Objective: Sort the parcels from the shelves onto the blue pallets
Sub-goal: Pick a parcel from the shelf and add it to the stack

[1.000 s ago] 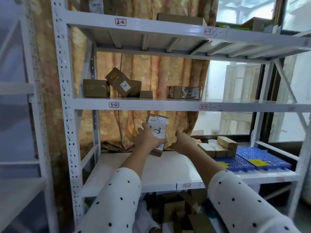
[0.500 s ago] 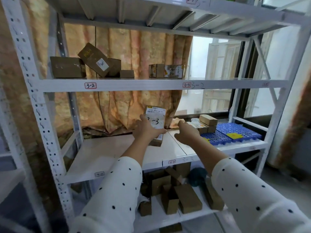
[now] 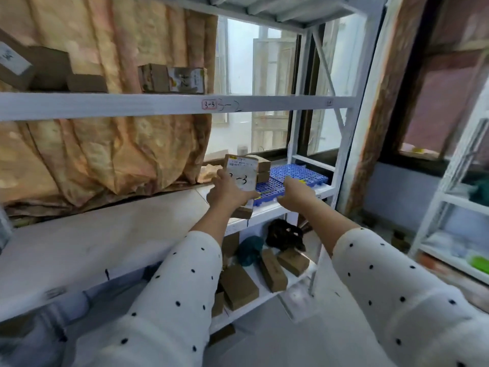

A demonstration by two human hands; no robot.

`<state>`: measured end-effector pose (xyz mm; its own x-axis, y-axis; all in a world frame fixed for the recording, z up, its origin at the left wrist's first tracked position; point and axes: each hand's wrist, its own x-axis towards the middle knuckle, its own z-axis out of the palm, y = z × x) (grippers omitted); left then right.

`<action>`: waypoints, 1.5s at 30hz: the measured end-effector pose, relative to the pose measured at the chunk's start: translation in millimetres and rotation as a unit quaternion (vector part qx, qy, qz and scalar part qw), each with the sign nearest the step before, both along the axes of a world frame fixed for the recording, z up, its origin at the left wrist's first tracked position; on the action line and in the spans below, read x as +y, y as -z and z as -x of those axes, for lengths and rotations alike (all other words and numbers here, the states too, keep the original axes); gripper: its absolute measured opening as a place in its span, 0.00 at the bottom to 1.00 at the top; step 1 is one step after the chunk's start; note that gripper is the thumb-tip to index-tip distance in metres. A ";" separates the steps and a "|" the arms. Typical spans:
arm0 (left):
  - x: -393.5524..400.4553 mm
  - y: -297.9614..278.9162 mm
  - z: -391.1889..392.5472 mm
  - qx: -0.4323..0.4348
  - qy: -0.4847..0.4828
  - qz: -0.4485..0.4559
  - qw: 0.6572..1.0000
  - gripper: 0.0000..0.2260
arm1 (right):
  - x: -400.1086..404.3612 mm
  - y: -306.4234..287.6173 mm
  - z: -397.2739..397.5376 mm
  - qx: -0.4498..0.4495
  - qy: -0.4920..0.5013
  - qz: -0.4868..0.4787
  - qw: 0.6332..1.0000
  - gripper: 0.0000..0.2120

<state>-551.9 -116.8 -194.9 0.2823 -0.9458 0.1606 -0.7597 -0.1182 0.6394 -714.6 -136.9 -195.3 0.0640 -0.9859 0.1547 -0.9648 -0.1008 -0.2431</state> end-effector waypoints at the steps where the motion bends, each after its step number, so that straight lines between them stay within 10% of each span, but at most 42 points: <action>1: -9.2 0.8 9.2 0.000 0.004 0.000 1.000 0.50 | -8.1 -0.4 9.4 -0.002 0.006 0.001 1.000 0.20; 45: -468.0 55.4 26.7 0.034 -0.106 -0.126 0.986 0.55 | -486.0 36.4 27.0 0.074 -0.084 -0.046 0.993 0.22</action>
